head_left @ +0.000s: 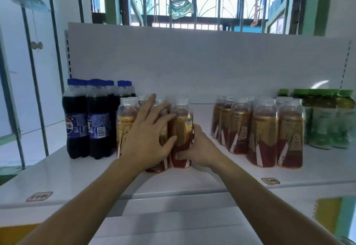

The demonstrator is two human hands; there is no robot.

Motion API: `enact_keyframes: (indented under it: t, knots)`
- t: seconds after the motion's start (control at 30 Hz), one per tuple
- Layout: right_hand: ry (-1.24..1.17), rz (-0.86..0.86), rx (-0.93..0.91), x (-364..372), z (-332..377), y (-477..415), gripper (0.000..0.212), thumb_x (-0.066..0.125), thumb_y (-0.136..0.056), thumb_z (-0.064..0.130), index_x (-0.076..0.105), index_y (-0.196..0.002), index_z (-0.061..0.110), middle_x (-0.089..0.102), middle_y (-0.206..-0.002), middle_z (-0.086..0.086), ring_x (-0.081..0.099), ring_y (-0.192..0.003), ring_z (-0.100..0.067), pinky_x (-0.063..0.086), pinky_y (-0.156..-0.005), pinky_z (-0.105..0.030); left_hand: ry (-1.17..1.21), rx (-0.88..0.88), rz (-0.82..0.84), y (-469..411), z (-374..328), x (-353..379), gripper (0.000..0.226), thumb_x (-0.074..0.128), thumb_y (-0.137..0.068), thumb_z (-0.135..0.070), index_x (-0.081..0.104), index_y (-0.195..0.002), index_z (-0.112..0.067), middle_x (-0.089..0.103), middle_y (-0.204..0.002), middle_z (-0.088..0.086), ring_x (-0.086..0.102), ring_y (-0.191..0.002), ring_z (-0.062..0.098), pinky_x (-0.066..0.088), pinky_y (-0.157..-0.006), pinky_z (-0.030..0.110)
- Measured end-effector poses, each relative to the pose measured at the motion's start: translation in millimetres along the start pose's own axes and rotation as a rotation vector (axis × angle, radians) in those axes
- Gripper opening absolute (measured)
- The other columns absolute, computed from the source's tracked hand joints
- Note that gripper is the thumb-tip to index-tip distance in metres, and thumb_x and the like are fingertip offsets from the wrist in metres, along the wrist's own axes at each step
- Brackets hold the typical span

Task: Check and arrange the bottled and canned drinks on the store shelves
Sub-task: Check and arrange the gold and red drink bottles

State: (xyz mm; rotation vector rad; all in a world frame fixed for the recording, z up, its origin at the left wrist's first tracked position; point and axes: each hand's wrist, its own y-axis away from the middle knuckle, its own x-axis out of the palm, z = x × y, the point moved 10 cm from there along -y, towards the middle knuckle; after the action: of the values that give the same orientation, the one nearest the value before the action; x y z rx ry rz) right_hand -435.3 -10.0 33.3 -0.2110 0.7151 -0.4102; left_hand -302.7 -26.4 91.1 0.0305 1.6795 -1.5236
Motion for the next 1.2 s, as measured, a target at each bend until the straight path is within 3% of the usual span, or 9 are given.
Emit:
enact_keyframes:
  t: [0.17, 0.27, 0.4, 0.53, 0.63, 0.77, 0.93, 1.13, 1.2]
  knots:
    - [0.149, 0.133, 0.001, -21.7, 7.7, 10.0, 0.076, 0.082, -0.083, 0.018, 0.041, -0.147, 0.013, 0.056, -0.136, -0.005, 0.056, -0.122, -0.023, 0.047, -0.094, -0.031, 0.012, 0.045, -0.054, -7.1, -23.8, -5.9, 0.051, 0.049, -0.086, -0.048, 0.061, -0.128, -0.021, 0.051, -0.146, 0.006, 0.025, -0.148, 0.03, 0.02, -0.119, 0.059]
    - [0.415, -0.046, -0.08, -78.1, 22.7, 7.0, 0.056, 0.069, -0.094, 0.035, 0.052, -0.143, 0.015, 0.057, -0.142, -0.004, 0.058, -0.122, -0.023, 0.047, -0.101, -0.038, 0.135, 0.105, -0.046, -14.6, -60.0, -2.9, 0.042, 0.055, -0.089, -0.041, 0.064, -0.125, -0.021, 0.059, -0.135, 0.002, 0.047, -0.133, 0.022, 0.041, -0.11, 0.05]
    - [0.762, -0.376, -0.074, -164.8, 30.3, 10.6, 0.048, 0.054, -0.098, 0.046, 0.056, -0.139, 0.021, 0.056, -0.138, -0.005, 0.058, -0.12, -0.03, 0.044, -0.092, -0.037, 0.472, -0.077, 0.25, -29.8, -93.8, 53.4, 0.038, 0.063, -0.093, -0.041, 0.058, -0.129, -0.033, 0.058, -0.124, -0.015, 0.054, -0.111, 0.0, 0.047, -0.098, 0.026]
    - [1.03, -0.335, 0.065, -217.0, 9.7, 4.7, 0.058, 0.052, -0.097, 0.057, 0.053, -0.139, 0.016, 0.059, -0.132, -0.01, 0.058, -0.116, -0.033, 0.039, -0.082, -0.036, 0.624, -0.201, 0.444, -44.2, -122.5, 111.0, 0.044, 0.066, -0.091, -0.046, 0.055, -0.131, -0.034, 0.061, -0.123, -0.015, 0.057, -0.11, 0.002, 0.05, -0.099, 0.033]
    - [1.098, -0.273, 0.086, -226.9, -8.4, -5.0, 0.071, 0.046, -0.09, 0.076, 0.061, -0.128, 0.018, 0.066, -0.12, -0.006, 0.061, -0.107, -0.028, 0.036, -0.077, -0.033, 0.73, -0.259, 0.533, -55.3, -141.4, 137.4, 0.046, 0.066, -0.091, -0.044, 0.053, -0.134, -0.032, 0.06, -0.126, -0.014, 0.056, -0.104, -0.001, 0.047, -0.089, 0.015]
    - [1.013, -0.247, 0.014, -229.1, -18.8, -14.5, 0.069, 0.049, -0.088, 0.075, 0.066, -0.122, 0.018, 0.068, -0.118, -0.004, 0.062, -0.106, -0.025, 0.04, -0.077, -0.033, 0.835, -0.333, 0.584, -61.1, -155.9, 156.2, 0.056, 0.066, -0.091, -0.046, 0.045, -0.14, -0.031, 0.053, -0.119, -0.022, 0.05, -0.092, -0.015, 0.039, -0.064, -0.005]
    - [0.741, -0.327, -0.278, -223.4, 8.8, -12.8, 0.05, 0.058, -0.092, 0.062, 0.071, -0.12, 0.022, 0.07, -0.12, 0.003, 0.063, -0.109, -0.017, 0.048, -0.09, -0.033, 1.008, -0.404, 0.516, -61.6, -152.7, 161.4, 0.065, 0.063, -0.078, -0.059, 0.049, -0.136, -0.035, 0.061, -0.122, -0.023, 0.057, -0.109, -0.007, 0.044, -0.093, 0.014]
    - [0.289, -0.391, -0.465, -219.4, 32.2, -30.8, 0.04, 0.062, -0.09, 0.062, 0.076, -0.112, 0.031, 0.071, -0.118, 0.017, 0.062, -0.108, 0.0, 0.038, -0.081, -0.019, 1.186, -0.594, 0.24, -49.9, -118.4, 153.1, 0.053, 0.057, -0.085, -0.07, 0.046, -0.13, -0.043, 0.068, -0.115, -0.022, 0.063, -0.104, -0.01, 0.05, -0.088, 0.015]
    - [0.148, -0.355, -0.489, -204.8, 34.5, -43.7, 0.039, 0.064, -0.09, 0.06, 0.075, -0.113, 0.031, 0.07, -0.118, 0.016, 0.06, -0.105, 0.002, 0.04, -0.084, -0.018, 1.224, -0.65, 0.138, -45.2, -107.2, 146.9, 0.05, 0.051, -0.086, -0.061, 0.046, -0.132, -0.039, 0.069, -0.107, -0.028, 0.063, -0.098, -0.013, 0.048, -0.075, 0.007]
